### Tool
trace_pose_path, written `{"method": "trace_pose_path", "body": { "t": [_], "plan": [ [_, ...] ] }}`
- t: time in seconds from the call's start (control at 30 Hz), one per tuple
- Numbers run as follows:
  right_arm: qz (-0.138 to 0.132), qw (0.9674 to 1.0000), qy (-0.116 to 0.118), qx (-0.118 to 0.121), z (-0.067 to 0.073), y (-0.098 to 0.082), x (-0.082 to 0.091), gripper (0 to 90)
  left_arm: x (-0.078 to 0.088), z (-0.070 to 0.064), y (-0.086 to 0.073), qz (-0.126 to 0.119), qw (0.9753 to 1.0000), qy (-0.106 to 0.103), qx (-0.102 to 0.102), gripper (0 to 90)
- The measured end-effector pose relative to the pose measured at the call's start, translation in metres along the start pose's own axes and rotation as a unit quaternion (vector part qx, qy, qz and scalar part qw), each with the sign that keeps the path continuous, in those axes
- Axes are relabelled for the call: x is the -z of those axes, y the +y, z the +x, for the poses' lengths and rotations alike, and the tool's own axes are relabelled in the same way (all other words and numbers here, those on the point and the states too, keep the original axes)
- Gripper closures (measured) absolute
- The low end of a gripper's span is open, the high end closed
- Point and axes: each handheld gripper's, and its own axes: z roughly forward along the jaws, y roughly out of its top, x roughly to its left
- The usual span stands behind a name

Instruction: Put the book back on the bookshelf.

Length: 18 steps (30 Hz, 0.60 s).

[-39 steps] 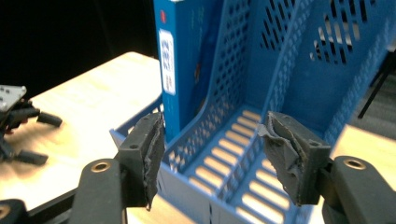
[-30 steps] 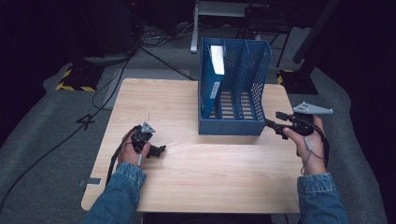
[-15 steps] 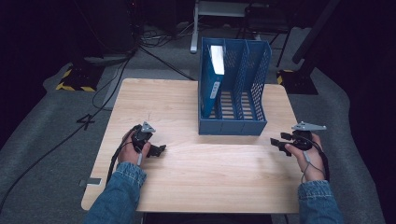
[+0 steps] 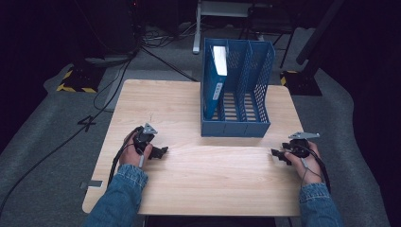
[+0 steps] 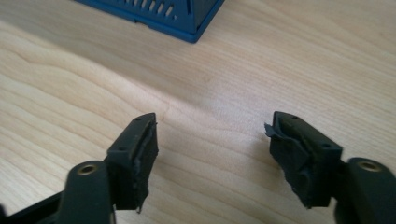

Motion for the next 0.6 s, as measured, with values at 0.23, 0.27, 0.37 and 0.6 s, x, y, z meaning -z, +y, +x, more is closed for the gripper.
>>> {"method": "trace_pose_path", "body": {
  "t": [0.23, 0.27, 0.37, 0.6],
  "plan": [
    [-0.034, 0.999, -0.026, 0.01, 0.008, -0.004, -0.014, 7.8, 0.0, 0.0, 0.0, -0.001, 1.0, 0.002, -0.002, 0.2],
    [-0.034, 0.999, -0.027, 0.01, 0.008, -0.004, -0.014, 7.8, 0.0, 0.0, 0.0, -0.001, 1.0, 0.003, -0.001, 0.1],
    [-0.034, 0.999, -0.027, 0.01, 0.008, -0.004, -0.014, 7.4, 0.0, 0.0, 0.0, 0.0, 1.0, 0.002, -0.001, 0.2],
    [-0.032, 0.9991, -0.029, 0.007, 0.008, -0.003, -0.015, 5.4, 0.0, 0.0, 0.0, 0.0, 1.0, 0.001, 0.003, 0.2]
  ]
}}
